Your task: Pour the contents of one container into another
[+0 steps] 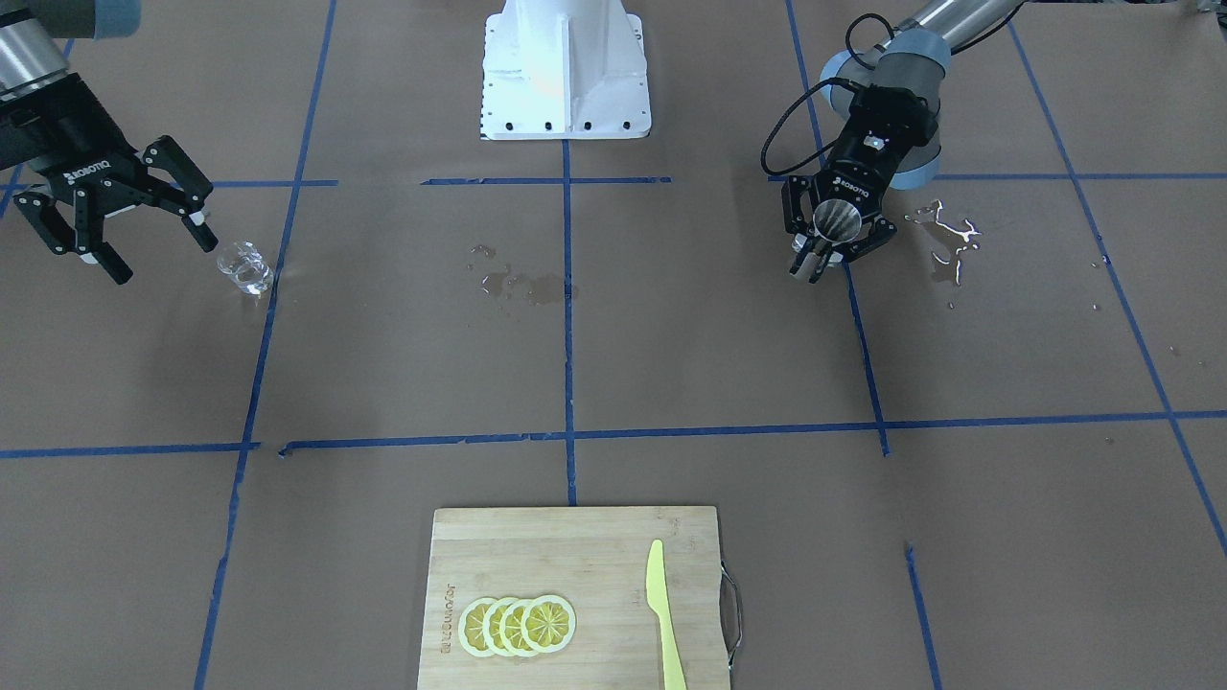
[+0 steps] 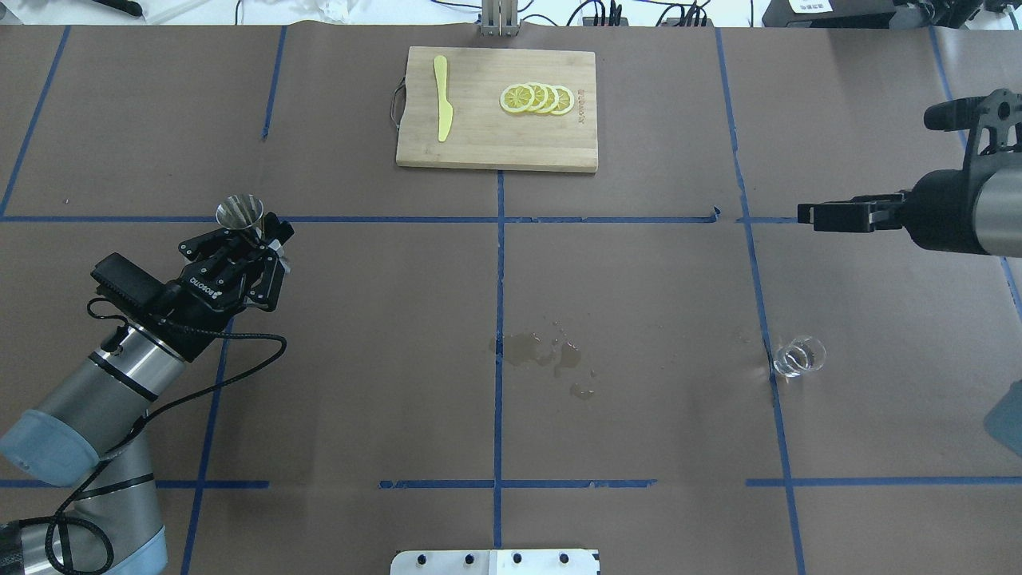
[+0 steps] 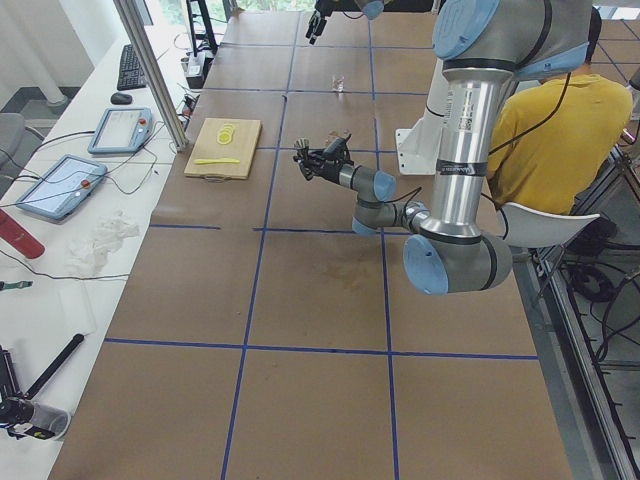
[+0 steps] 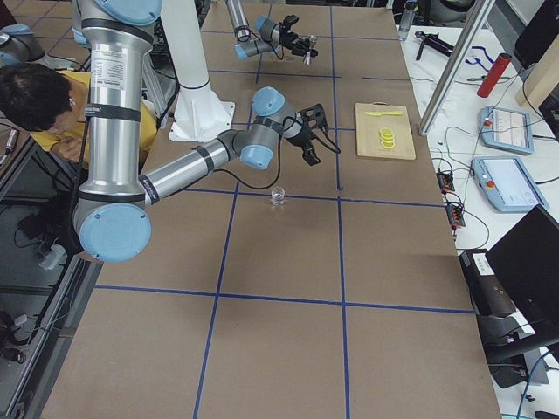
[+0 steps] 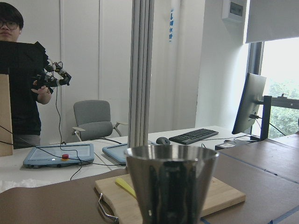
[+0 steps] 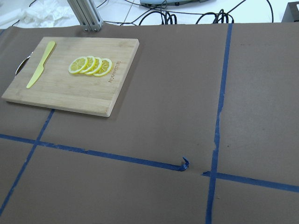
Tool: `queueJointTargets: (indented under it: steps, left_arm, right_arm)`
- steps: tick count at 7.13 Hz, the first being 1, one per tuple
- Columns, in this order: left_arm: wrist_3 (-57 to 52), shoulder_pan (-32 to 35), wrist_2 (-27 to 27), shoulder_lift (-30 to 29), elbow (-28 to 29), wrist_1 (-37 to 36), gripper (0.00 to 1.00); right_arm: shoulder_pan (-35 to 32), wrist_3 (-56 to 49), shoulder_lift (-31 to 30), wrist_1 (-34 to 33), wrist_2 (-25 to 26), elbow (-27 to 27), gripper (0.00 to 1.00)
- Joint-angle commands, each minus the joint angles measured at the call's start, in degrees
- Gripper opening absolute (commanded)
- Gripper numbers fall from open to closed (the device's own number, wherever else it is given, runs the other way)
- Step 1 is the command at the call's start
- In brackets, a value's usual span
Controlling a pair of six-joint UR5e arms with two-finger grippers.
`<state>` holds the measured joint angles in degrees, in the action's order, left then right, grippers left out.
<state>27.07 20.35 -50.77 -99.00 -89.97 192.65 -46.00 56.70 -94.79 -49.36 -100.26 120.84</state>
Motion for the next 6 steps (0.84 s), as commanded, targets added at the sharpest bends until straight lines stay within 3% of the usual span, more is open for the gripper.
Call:
queueJointTargets:
  steps: [1, 2, 4, 6]
  left_arm:
    - [-0.09, 0.04, -0.03, -0.58, 0.32, -0.17, 0.00]
    - [-0.09, 0.04, 0.06, -0.58, 0.40, -0.26, 0.00]
    - [-0.09, 0.04, -0.03, -0.67, 0.67, -0.26, 0.00]
    - [0.00, 0.22, 0.06, -0.67, 0.67, -0.26, 0.00]
  right_arm:
    - [16.56, 8.40, -1.01, -0.03, 26.56, 2.03, 1.00]
    - [24.99, 10.08, -1.28, -0.38, 40.52, 2.12, 1.00]
    - [36.27, 16.29, -3.20, -0.91, 58.76, 1.86, 1.00]
    - [43.94, 19.66, -4.53, -0.91, 72.41, -1.28, 1.00]
